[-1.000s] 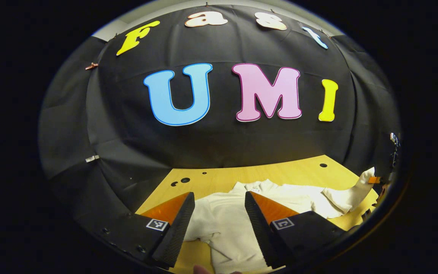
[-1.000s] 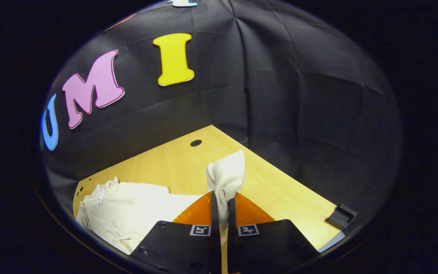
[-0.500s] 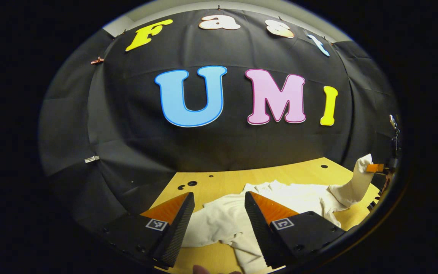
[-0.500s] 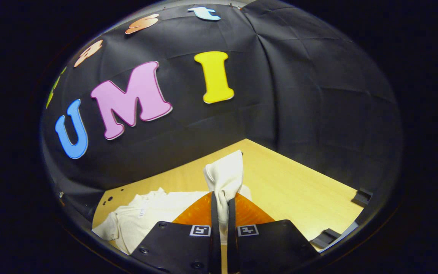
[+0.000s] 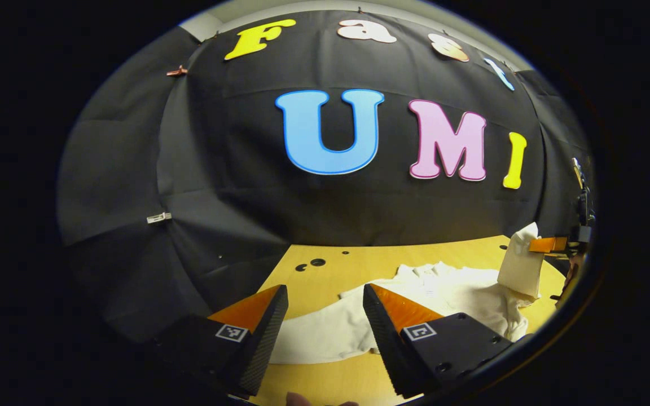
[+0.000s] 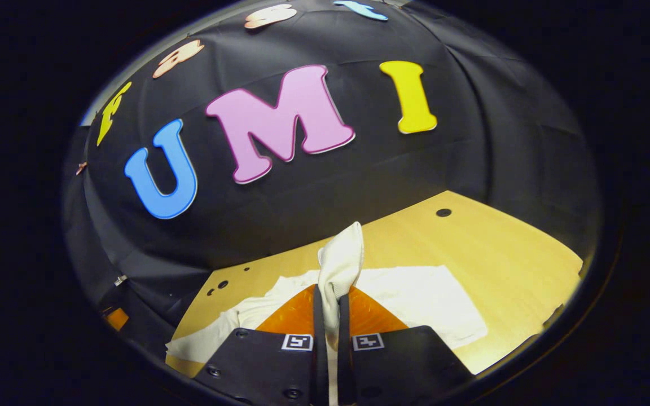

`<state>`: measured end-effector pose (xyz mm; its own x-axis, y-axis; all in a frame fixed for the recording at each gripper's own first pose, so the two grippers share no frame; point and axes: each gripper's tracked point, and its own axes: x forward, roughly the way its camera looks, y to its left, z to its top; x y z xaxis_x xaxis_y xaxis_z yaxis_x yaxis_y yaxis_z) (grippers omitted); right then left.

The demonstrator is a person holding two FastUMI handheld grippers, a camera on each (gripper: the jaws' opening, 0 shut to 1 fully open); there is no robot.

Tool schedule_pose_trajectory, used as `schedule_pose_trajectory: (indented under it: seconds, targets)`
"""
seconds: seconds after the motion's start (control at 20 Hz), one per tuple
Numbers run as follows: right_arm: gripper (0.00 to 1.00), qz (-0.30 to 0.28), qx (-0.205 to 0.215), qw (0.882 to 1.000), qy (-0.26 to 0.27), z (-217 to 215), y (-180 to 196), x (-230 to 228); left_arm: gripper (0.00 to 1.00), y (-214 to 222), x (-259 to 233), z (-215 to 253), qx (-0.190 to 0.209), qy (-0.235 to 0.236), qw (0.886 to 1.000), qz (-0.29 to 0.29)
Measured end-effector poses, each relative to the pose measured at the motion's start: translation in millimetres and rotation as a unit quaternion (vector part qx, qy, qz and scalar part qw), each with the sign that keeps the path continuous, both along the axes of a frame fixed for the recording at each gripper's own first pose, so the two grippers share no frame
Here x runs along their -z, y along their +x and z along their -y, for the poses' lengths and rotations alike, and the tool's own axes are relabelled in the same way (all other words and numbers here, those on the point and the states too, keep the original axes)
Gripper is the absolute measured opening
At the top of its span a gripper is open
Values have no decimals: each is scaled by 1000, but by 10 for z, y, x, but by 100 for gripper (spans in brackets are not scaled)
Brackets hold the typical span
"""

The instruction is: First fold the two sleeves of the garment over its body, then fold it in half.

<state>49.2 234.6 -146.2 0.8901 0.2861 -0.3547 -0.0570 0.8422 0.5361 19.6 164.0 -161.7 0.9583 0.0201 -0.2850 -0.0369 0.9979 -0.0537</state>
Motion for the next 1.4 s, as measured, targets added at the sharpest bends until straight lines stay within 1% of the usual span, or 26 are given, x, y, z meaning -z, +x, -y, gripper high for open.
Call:
schedule_pose_trajectory:
  seconds: [0.2, 0.4, 0.65, 0.8, 1.0, 1.1, 1.15, 1.2, 1.25, 1.3, 1.35, 1.4]
  targets:
    - [11, -44, -46, 998, -8, -680, -5, 427, 85, -4, 350, -374, -25, 3, 999, -26]
    - [11, -87, -80, 993, -27, -1147, -40, 864, 86, -3, 713, -696, -47, 5, 997, -55]
    - [11, -150, -98, 983, -27, -1386, -102, 1268, 85, 30, 1097, -1040, -82, 6, 993, -81]
    - [14, -169, -110, 979, -31, -1455, -140, 1390, 86, 18, 1324, -1192, -104, -1, 990, -97]
    - [24, -190, -130, 973, -20, -1591, -234, 1455, 86, -36, 1645, -1373, -129, -1, 983, -127]
    - [32, -198, -143, 970, -2, -1696, -303, 1421, 86, -69, 1819, -1436, -142, -10, 979, -145]
    - [39, -200, -150, 968, 7, -1729, -322, 1399, 86, -93, 1899, -1442, -147, -19, 977, -154]
    - [42, -202, -159, 966, 18, -1774, -362, 1350, 86, -91, 1960, -1459, -152, -27, 975, -162]
    - [37, -202, -166, 965, 26, -1785, -387, 1302, 86, -97, 2018, -1467, -156, -33, 973, -169]
    - [41, -201, -173, 964, 34, -1787, -422, 1242, 86, -139, 2087, -1471, -160, -37, 970, -177]
    - [58, -199, -178, 963, 38, -1773, -451, 1189, 86, -151, 2143, -1476, -161, -43, 968, -186]
    - [58, -196, -182, 962, 43, -1749, -495, 1117, 86, -154, 2199, -1472, -164, -46, 966, -193]
